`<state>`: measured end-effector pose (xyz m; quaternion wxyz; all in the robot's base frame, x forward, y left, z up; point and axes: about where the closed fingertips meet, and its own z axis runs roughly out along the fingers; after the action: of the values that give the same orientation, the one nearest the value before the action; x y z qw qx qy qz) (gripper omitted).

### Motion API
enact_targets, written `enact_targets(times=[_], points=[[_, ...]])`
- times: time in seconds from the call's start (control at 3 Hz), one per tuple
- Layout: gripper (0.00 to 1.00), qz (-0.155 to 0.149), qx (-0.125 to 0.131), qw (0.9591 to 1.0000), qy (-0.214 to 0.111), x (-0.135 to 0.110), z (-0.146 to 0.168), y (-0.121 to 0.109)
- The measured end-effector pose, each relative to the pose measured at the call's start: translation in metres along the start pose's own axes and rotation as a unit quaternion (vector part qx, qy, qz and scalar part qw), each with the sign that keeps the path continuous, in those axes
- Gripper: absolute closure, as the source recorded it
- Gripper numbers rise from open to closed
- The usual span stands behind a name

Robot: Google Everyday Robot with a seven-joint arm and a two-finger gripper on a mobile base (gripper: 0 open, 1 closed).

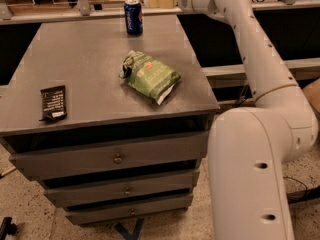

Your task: Move pepsi can near green jalapeno chip bag

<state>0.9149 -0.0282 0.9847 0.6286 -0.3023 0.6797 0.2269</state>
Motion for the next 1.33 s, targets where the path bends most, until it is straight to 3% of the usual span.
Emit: enact_targets(times=[0.67,1.33], points=[[0.00,-0.009,-0.037,0.9992,0.015,0.033,0.054,0.024],[0.00,-0.020,-0.082,0.9964,-0.003,0.040,0.096,0.065]])
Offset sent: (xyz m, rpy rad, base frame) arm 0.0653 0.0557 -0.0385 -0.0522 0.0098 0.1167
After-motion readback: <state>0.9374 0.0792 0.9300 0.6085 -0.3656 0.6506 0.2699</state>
